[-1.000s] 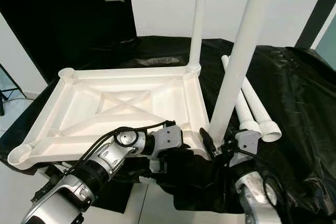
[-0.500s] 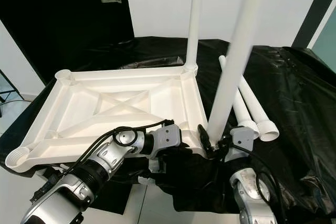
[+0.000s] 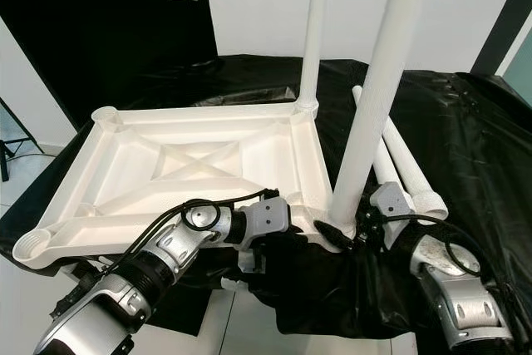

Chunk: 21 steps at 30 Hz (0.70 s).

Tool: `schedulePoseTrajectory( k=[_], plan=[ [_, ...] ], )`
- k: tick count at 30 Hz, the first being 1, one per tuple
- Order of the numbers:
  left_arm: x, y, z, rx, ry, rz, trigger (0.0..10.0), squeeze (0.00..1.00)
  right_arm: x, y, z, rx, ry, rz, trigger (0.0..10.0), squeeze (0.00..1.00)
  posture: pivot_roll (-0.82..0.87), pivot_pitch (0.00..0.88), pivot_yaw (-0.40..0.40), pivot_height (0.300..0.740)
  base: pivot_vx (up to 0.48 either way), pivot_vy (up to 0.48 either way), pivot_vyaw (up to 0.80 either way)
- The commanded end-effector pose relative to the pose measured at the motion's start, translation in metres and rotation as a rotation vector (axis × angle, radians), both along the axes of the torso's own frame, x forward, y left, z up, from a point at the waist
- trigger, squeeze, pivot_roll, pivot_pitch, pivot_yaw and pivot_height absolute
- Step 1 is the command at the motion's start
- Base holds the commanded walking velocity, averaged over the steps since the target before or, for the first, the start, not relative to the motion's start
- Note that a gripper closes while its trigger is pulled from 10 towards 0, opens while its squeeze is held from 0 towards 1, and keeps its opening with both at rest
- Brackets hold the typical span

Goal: Building children table

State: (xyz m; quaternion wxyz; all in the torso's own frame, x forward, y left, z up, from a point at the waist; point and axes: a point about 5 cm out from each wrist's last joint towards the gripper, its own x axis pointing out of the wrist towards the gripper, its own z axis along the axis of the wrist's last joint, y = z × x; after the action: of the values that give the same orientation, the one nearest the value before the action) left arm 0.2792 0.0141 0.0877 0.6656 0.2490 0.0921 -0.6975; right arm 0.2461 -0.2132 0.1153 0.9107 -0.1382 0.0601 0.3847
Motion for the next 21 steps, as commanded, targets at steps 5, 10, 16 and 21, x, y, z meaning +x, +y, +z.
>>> schedulePoseTrajectory(
  k=[5, 10, 16, 21],
  plan=[
    [-0.023, 0.027, -0.047, 0.167, 0.229, -0.052, 10.0, 0.0, 0.003, -0.006, -0.001, 0.02, 0.044, 0.008, 0.0, 0.0, 0.16, 0.0, -0.002, 0.74, 0.0, 0.0, 0.0],
    [-0.024, 0.029, -0.047, 0.173, 0.228, -0.059, 10.0, 0.0, 0.002, -0.006, -0.006, 0.074, 0.041, -0.043, 0.0, 0.0, 0.16, 0.0, 0.005, 0.74, 0.0, 0.0, 0.0],
    [-0.024, 0.03, -0.047, 0.175, 0.228, -0.062, 10.0, 0.0, 0.001, 0.001, -0.01, 0.192, -0.076, -0.302, 0.0, 0.0, 0.16, 0.0, 0.003, 0.74, 0.0, 0.0, 0.0],
    [-0.024, 0.028, -0.047, 0.172, 0.228, -0.061, 10.0, 0.0, -0.012, 0.015, -0.014, 0.234, -0.175, -0.505, 0.0, 0.0, 0.17, 0.0, -0.006, 0.74, 0.0, 0.0, 0.0]
  ],
)
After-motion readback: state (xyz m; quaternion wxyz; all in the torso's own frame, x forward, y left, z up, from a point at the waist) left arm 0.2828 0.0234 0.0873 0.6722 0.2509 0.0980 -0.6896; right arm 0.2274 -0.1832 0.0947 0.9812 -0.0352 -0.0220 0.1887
